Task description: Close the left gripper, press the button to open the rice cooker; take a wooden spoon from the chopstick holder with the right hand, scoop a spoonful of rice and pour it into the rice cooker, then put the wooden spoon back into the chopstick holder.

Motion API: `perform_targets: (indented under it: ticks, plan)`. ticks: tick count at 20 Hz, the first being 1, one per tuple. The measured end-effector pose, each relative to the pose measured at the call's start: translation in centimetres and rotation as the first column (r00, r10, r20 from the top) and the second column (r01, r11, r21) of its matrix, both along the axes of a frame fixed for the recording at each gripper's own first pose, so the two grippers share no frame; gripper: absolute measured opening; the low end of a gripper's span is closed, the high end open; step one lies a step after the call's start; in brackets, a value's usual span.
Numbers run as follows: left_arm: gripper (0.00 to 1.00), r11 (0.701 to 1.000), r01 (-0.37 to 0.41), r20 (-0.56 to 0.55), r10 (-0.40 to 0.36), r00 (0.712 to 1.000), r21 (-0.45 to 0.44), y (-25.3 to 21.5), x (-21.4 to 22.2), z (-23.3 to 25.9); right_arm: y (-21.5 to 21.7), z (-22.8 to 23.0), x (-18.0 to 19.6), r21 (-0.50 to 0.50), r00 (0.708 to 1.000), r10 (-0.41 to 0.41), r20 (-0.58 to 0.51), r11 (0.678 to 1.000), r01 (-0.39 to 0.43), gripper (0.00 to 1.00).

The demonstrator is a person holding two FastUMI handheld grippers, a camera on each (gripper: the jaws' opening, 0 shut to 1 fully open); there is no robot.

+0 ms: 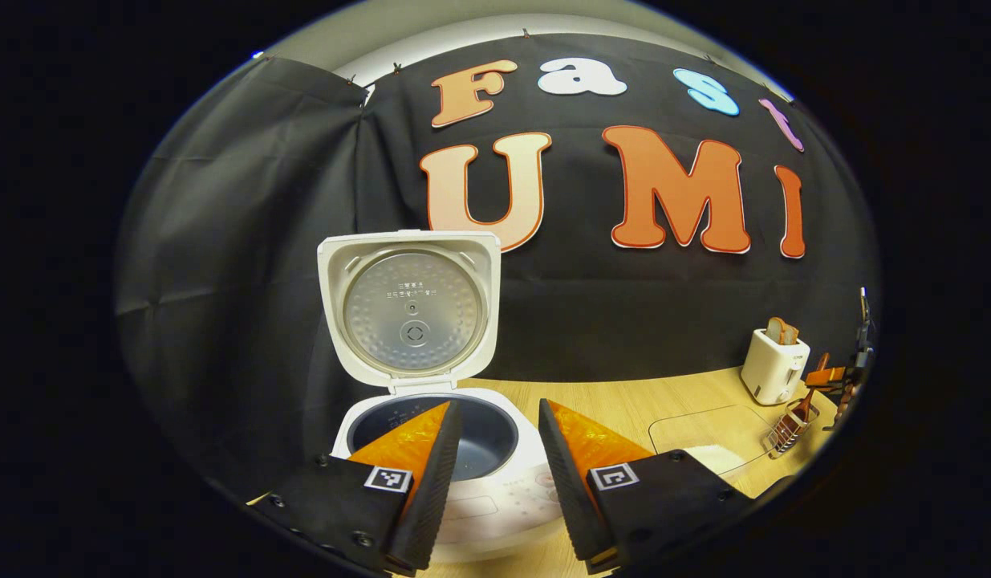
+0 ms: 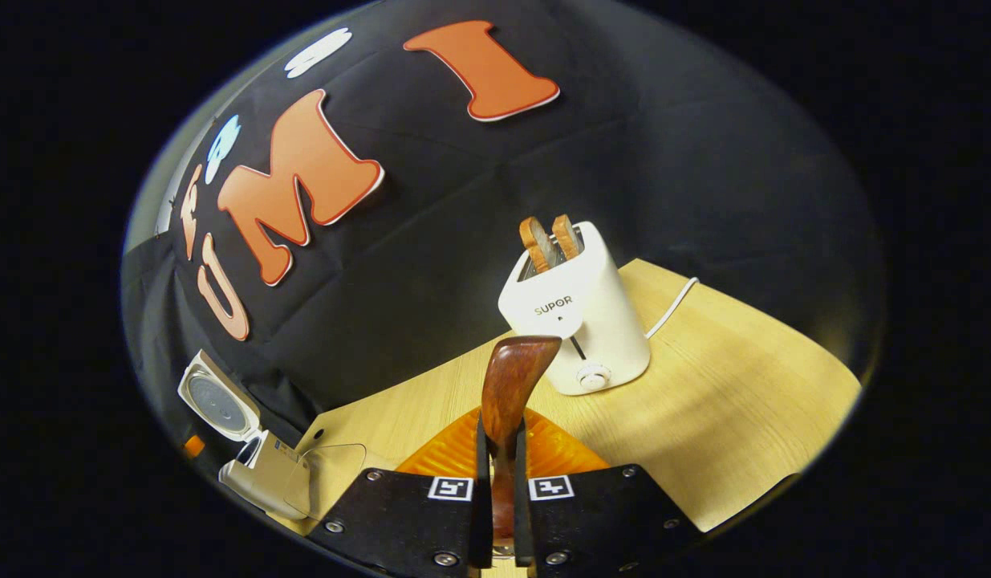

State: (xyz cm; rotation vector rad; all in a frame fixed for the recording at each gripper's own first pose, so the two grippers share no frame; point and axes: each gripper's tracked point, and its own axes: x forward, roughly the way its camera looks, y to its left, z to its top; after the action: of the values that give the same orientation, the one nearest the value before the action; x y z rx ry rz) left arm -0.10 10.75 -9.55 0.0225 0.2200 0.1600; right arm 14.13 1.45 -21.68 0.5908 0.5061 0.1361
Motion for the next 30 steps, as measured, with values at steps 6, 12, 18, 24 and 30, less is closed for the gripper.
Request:
perform_targets:
  ticks: [6,12,18,24,30]
  plan:
    - [0.61,1.000,-0.002,0.017,0.002,1.000,0.014,0.1,-0.3,0.2,-0.6,4.8,-0.7,-0.096,0.991,-0.062,0.121,0.993,0.074,0.07]
    - [0.66,1.000,-0.009,0.031,0.009,0.999,0.012,0.9,-0.5,0.1,1.1,11.6,-1.8,-0.176,0.963,-0.047,0.266,0.980,0.096,0.07]
    - [0.61,0.999,-0.026,0.035,0.025,0.999,0.021,2.1,-0.7,-0.3,7.4,17.0,-2.4,-0.241,0.923,0.082,0.377,0.970,0.012,0.07]
    - [0.80,0.997,-0.065,0.054,0.062,0.997,0.051,4.0,-1.2,0.2,15.6,19.0,-2.9,-0.354,0.864,0.238,0.443,0.932,-0.076,0.07]
    - [0.81,0.989,-0.128,0.078,0.122,0.989,0.073,6.7,-2.6,0.2,21.2,17.1,-2.8,-0.477,0.811,0.369,0.454,0.870,-0.129,0.06]
